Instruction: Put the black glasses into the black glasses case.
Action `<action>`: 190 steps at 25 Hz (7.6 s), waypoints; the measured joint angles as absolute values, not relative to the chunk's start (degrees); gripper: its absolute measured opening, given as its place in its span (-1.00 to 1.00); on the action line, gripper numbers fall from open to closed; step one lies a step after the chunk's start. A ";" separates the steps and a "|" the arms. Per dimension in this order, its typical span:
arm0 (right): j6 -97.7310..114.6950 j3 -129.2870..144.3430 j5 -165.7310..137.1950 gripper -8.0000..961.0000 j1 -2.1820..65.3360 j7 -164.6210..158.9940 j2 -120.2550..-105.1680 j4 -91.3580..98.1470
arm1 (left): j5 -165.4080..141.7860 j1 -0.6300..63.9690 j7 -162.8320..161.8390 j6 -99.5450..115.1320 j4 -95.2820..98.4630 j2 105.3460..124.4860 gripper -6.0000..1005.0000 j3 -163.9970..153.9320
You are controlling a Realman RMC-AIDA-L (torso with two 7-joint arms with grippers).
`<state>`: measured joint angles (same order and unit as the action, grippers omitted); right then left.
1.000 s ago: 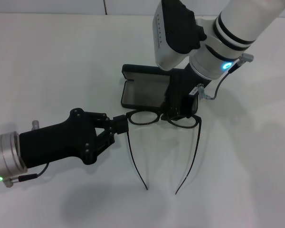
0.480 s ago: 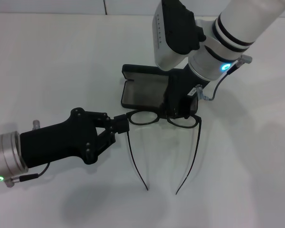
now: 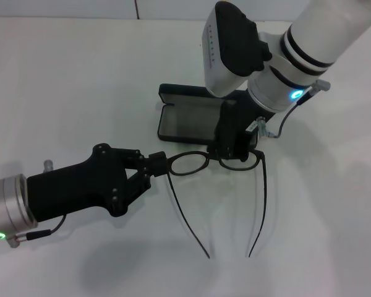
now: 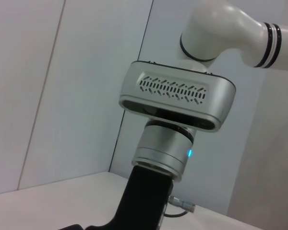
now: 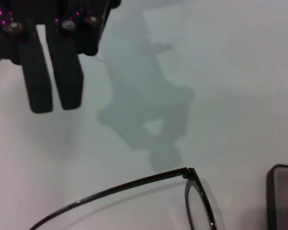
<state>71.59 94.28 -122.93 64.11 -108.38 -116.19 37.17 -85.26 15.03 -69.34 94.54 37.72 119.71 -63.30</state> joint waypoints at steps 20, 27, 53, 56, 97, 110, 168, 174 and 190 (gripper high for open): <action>78.97 79.98 -103.21 -0.89 25.50 -104.03 -116.06 79.38 | -73.09 15.88 -65.71 109.89 37.99 119.65 -0.90 -63.52; 80.46 79.36 -89.03 -0.89 19.57 -92.29 -115.91 74.31 | -67.89 21.41 -65.57 112.82 37.38 120.03 -0.90 -70.61; 90.47 77.50 -74.78 -0.89 19.49 -83.99 -115.86 62.30 | -66.51 25.91 -60.96 112.49 27.66 120.28 -0.91 -73.39; 90.86 77.78 -74.12 -0.89 19.50 -83.52 -115.90 61.86 | -66.49 26.40 -60.29 112.49 27.05 120.26 -0.91 -73.39; 103.82 61.51 -63.66 -0.90 21.84 -74.18 -115.76 46.85 | -63.16 27.32 -55.43 112.13 25.96 119.74 -0.91 -75.01; 102.47 72.03 -49.77 -0.90 32.12 -59.35 -116.20 36.45 | -57.86 33.74 -53.91 107.83 24.40 120.56 -0.91 -89.46; 91.77 84.98 -49.93 -0.90 32.13 -50.53 -115.94 30.88 | -42.88 29.14 -53.10 104.87 20.44 119.70 -0.92 -92.26; 89.00 85.02 -51.41 -0.90 30.13 -50.89 -115.51 34.42 | -42.87 26.28 -52.81 107.92 21.03 117.82 -0.92 -91.30; 58.55 98.26 -118.45 -0.90 16.11 -98.57 -115.94 90.68 | -43.44 19.48 -52.55 113.52 20.71 114.85 -0.92 -80.93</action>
<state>58.55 98.26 -118.45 16.11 -98.57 -115.94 90.68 -43.44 19.48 -52.55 113.52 20.71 114.85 -80.93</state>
